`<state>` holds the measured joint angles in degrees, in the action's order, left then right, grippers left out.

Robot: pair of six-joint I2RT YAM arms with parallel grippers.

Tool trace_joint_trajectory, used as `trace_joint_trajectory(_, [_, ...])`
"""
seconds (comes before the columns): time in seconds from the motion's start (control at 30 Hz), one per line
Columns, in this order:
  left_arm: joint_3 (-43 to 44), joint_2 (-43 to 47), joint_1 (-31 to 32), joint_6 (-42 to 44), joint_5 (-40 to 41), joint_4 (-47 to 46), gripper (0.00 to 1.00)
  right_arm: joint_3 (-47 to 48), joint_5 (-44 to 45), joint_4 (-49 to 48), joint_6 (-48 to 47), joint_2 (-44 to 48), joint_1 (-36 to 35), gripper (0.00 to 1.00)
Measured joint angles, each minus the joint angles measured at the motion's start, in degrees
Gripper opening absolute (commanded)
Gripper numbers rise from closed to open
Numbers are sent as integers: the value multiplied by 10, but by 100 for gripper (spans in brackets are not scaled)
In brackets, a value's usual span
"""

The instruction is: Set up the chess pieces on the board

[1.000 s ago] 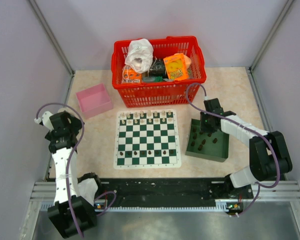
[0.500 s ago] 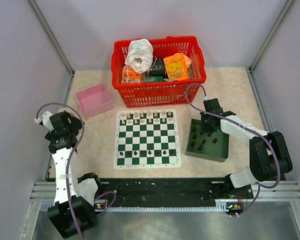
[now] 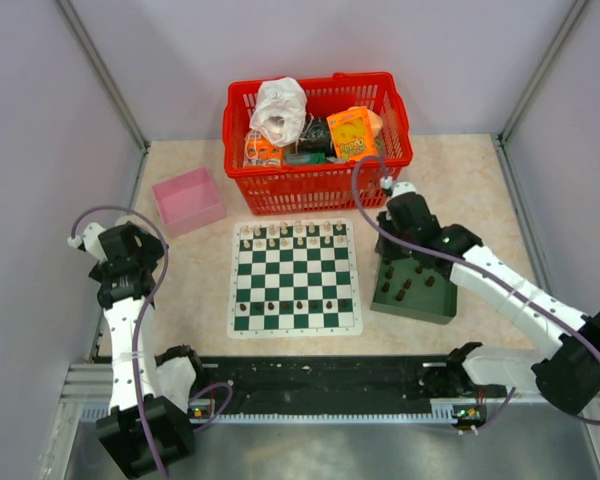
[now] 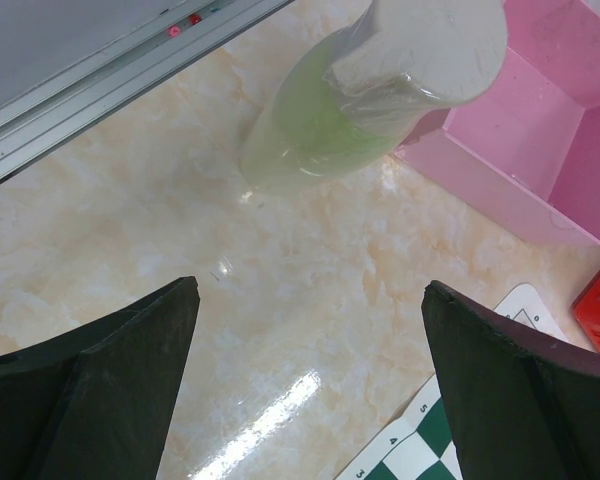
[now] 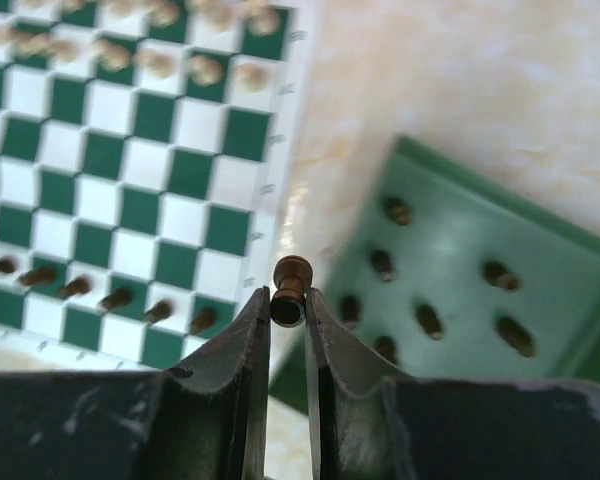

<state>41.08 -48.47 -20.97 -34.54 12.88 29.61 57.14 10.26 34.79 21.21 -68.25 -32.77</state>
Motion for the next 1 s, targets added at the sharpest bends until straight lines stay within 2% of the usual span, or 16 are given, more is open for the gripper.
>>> trace_joint_trajectory(0.17, [0,1,0,0,0,0,99,41,12,13,29,-36,-165,13])
trace_joint_trajectory(0.3, [0,4,0,-1,4,3,99,92,14,-3,43,-132,-277,13])
trace_joint_trajectory(0.43, [-1,9,0,-1,15,6,99,163,12,-27,43,-247,-344,13])
trace_joint_trajectory(0.63, [-1,11,0,-5,29,14,99,238,1,-49,34,-354,-388,13])
trace_joint_trajectory(1.0, [-3,45,0,-33,103,39,99,329,-20,-74,34,-452,-406,13])
